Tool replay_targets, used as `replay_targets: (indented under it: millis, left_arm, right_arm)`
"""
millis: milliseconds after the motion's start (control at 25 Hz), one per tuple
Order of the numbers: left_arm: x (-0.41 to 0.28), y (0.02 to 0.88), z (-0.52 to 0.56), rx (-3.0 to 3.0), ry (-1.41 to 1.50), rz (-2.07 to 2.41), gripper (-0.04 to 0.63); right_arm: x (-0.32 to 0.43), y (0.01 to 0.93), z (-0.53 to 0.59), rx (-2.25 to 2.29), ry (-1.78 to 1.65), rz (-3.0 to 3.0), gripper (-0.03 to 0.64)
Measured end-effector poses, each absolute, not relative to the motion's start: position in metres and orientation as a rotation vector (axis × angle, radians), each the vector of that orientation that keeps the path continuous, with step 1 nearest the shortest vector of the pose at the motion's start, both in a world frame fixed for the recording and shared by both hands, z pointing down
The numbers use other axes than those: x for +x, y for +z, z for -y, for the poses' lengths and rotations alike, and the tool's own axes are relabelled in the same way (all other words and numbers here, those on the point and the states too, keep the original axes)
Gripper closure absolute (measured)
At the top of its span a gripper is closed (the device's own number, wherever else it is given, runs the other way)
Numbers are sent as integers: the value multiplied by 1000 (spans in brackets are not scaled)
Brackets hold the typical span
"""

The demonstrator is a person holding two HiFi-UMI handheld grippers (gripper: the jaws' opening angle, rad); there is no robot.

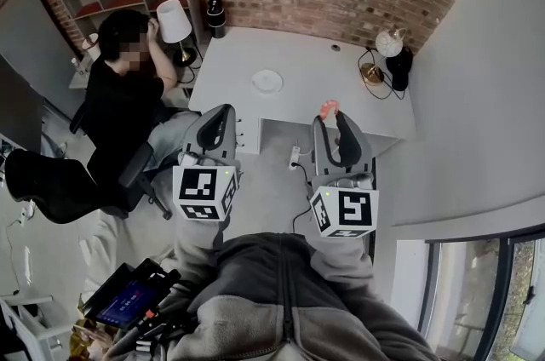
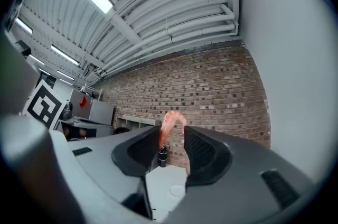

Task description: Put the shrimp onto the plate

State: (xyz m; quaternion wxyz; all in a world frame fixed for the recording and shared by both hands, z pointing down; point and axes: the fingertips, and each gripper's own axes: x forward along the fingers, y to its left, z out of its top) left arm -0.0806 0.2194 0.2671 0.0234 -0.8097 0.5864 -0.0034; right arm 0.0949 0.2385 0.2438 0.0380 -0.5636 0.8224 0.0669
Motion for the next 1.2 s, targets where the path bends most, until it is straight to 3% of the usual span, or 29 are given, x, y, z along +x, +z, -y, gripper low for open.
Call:
replay_targets:
  millis: [400, 1200]
  left_arm:
    - [-128, 279, -221, -2587, 15, -1818, 591]
    - [-137, 307, -228, -2618, -35, -1818, 591]
  right_arm:
    - [45, 254, -243, -1774, 178, -2550, 471]
    - [22, 282, -252, -1685, 113, -2590, 471]
